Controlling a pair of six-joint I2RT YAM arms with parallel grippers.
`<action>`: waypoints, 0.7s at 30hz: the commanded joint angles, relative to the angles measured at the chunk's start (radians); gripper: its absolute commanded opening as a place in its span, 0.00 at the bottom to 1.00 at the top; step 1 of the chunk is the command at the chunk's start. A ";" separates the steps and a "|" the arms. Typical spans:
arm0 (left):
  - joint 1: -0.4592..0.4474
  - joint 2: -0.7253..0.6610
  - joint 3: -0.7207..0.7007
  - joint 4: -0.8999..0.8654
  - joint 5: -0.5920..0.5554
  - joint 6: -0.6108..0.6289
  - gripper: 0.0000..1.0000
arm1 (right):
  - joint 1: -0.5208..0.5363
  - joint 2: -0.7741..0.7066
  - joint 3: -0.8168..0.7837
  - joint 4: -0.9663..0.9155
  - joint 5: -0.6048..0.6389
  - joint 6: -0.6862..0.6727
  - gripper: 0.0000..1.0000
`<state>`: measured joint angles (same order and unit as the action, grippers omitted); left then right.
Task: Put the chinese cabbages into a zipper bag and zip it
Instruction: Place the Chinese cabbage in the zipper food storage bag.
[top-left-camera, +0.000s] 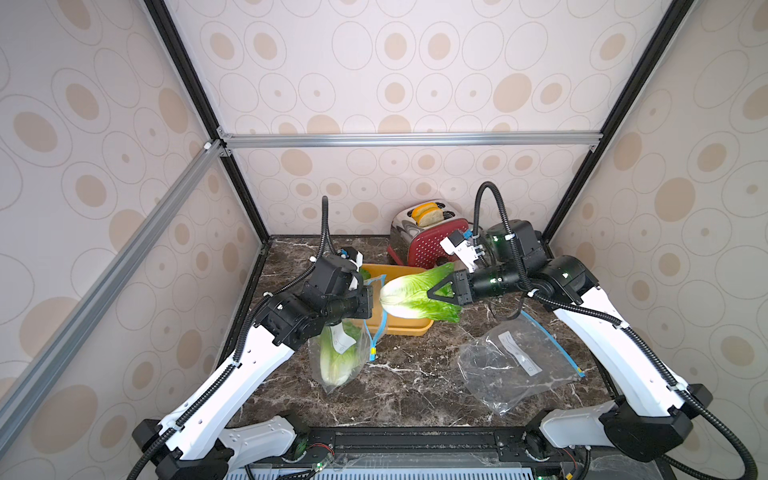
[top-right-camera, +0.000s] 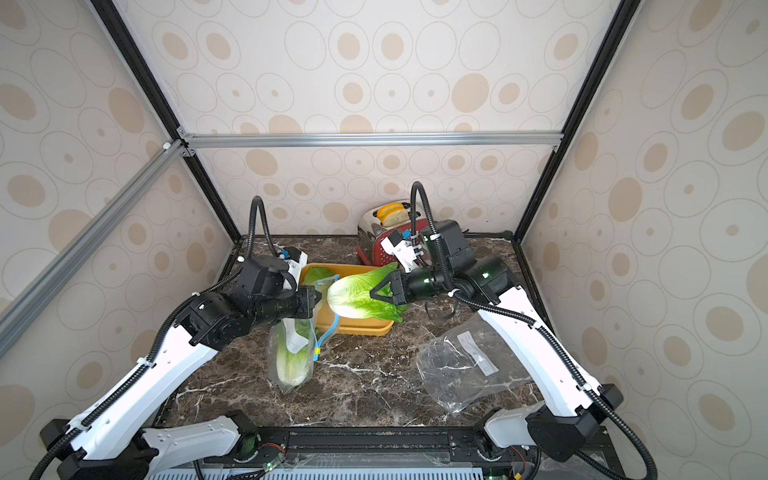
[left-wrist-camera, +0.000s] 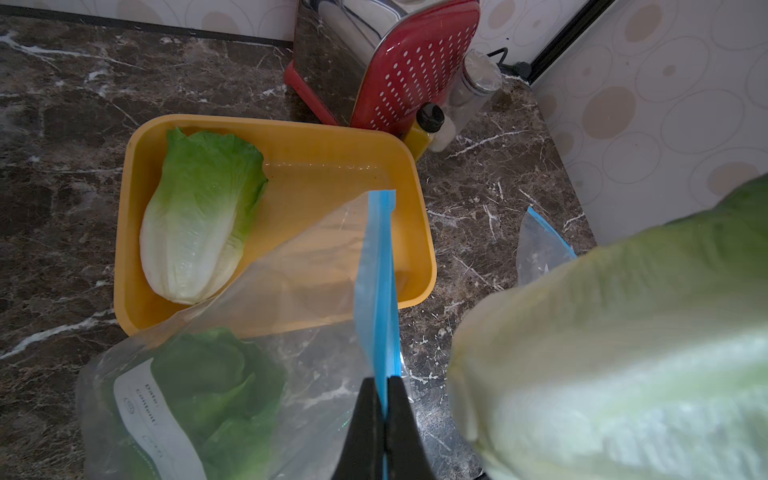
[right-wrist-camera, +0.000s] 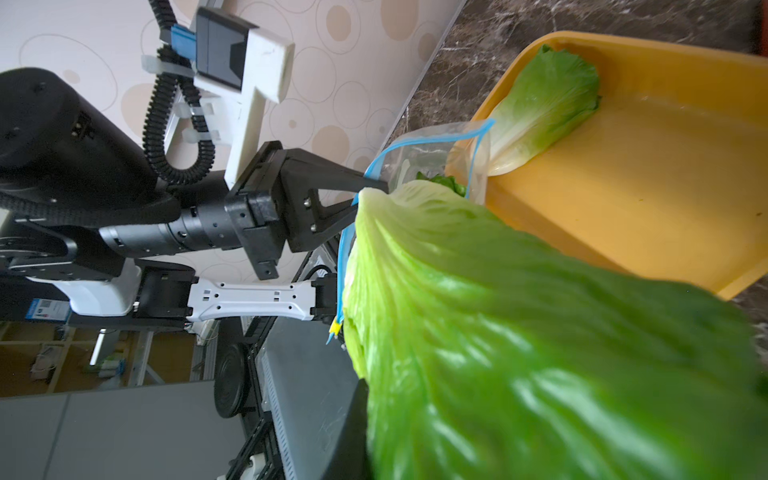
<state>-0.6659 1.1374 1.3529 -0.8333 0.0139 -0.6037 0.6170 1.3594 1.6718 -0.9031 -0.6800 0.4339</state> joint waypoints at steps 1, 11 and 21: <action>-0.003 -0.022 0.035 -0.001 -0.019 -0.013 0.00 | 0.046 0.025 0.006 0.062 -0.005 0.043 0.09; -0.004 -0.026 0.084 -0.064 -0.072 0.007 0.00 | 0.141 0.153 0.069 0.091 0.091 0.053 0.07; -0.004 -0.030 0.118 -0.114 -0.128 0.038 0.00 | 0.159 0.175 0.091 -0.017 0.173 -0.028 0.07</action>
<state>-0.6651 1.1290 1.4288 -0.9592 -0.1093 -0.5858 0.7685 1.5471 1.7504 -0.8894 -0.5503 0.4488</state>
